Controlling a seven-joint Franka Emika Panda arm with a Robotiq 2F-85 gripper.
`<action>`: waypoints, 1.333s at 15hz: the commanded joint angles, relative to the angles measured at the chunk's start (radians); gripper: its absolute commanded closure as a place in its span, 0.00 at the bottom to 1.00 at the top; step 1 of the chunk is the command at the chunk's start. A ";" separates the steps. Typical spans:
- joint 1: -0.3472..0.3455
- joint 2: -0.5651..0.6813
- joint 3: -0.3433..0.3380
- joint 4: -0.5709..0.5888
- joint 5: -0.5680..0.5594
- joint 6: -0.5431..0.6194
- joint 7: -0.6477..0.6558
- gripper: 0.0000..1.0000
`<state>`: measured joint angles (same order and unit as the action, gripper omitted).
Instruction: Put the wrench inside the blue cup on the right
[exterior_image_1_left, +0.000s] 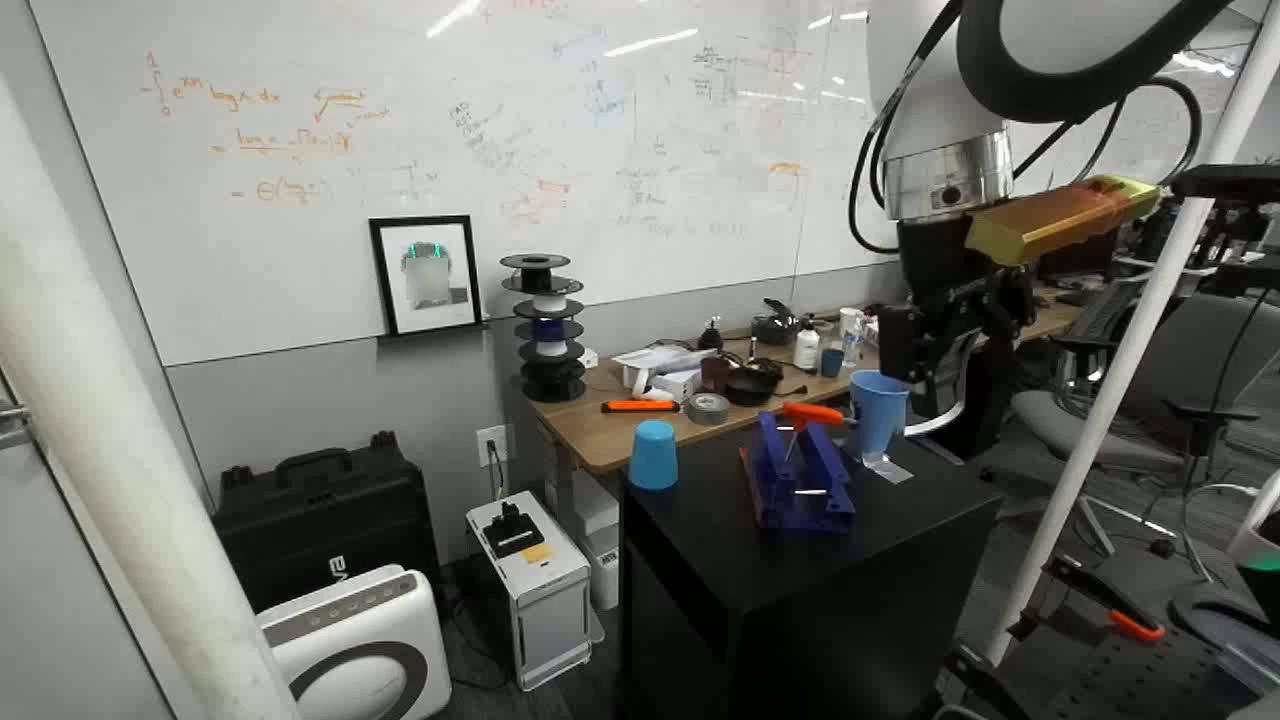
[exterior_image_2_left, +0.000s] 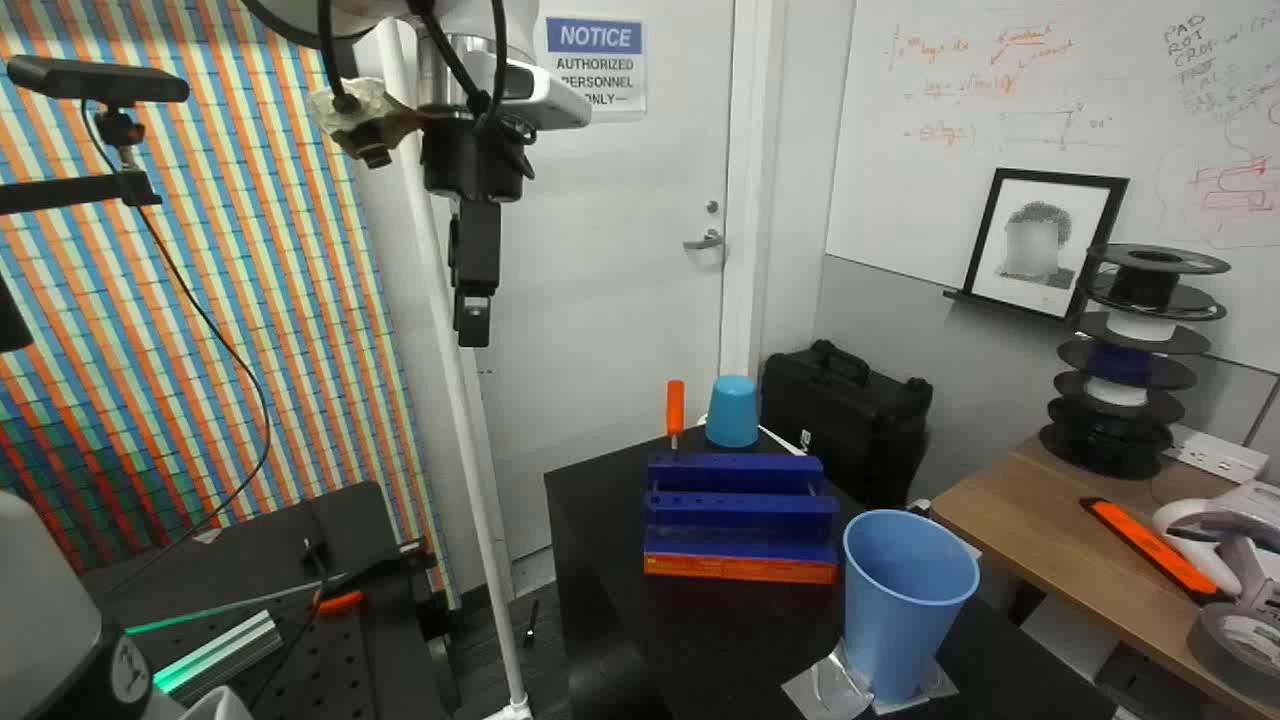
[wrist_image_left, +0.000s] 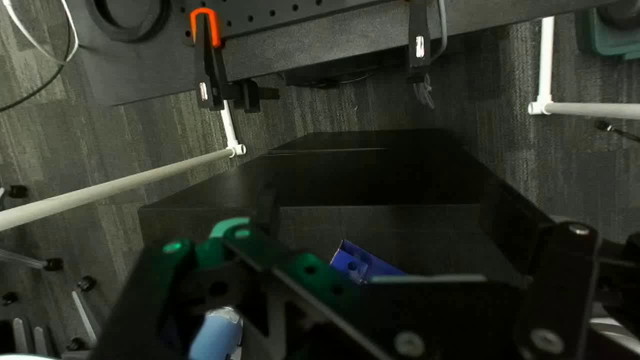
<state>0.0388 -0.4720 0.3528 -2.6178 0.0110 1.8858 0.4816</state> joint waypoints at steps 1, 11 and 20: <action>0.030 0.005 -0.029 0.003 -0.013 -0.001 0.012 0.00; 0.032 0.055 -0.098 0.112 -0.262 0.047 -0.288 0.00; 0.061 0.295 -0.265 0.127 -0.228 0.529 -0.752 0.00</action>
<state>0.0612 -0.2803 0.1224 -2.5080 -0.2502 2.2889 -0.1508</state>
